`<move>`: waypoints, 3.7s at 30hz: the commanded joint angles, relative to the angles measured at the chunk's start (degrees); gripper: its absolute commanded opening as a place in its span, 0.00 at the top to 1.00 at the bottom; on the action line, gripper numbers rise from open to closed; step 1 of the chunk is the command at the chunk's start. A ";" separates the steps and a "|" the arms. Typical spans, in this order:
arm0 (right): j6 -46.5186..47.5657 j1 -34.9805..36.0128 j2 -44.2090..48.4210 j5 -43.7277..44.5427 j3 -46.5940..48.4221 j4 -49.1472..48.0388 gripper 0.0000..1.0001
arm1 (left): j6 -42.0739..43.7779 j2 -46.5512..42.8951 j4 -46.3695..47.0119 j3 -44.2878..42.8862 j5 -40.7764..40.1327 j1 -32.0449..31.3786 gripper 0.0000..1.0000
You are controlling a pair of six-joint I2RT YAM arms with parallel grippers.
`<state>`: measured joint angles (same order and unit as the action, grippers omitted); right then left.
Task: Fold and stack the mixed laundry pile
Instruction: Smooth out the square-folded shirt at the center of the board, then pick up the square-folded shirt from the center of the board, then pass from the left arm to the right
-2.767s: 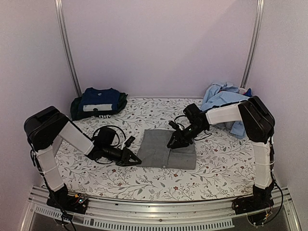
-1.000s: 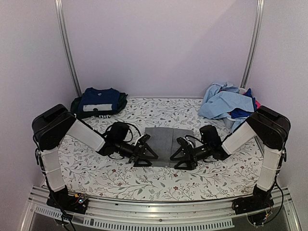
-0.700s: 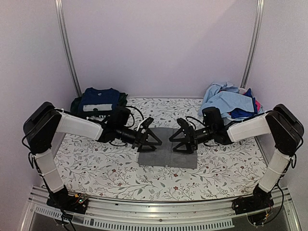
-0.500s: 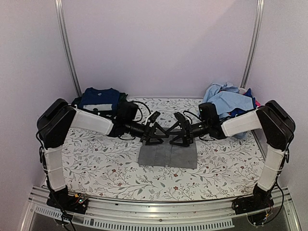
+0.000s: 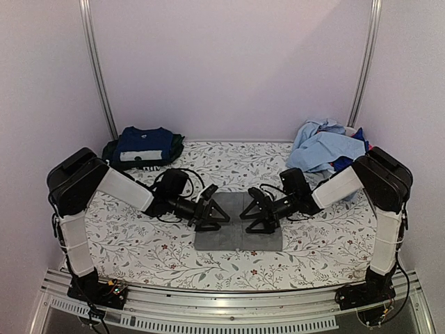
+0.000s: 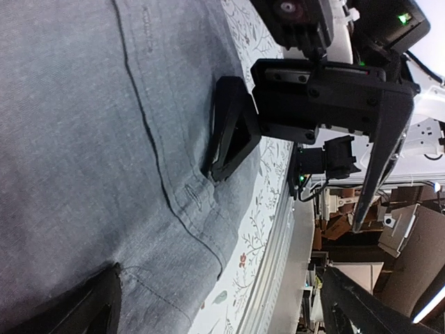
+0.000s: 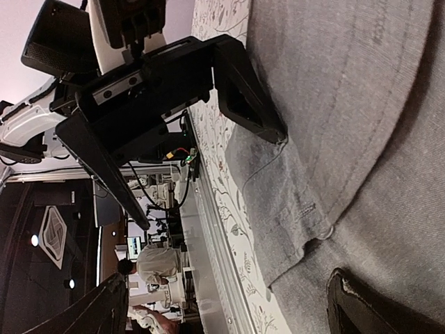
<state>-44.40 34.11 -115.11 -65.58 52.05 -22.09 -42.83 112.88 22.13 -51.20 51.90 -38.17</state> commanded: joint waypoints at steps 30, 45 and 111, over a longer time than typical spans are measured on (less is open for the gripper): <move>0.52 -10.18 -15.46 -1.19 23.16 2.68 0.08 | 7.71 15.34 -8.55 -23.71 -2.88 14.47 0.00; 13.34 -15.84 17.51 9.06 8.78 34.07 0.10 | 47.37 -12.67 -37.97 -18.52 -43.17 -12.16 0.05; -33.57 -8.27 5.09 7.93 -12.77 -15.76 0.37 | 53.04 -0.10 -35.55 -31.42 -40.06 -25.81 1.00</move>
<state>-74.15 25.47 -106.04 -59.02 36.64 -31.64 10.81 115.94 -14.87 -83.88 9.15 -64.64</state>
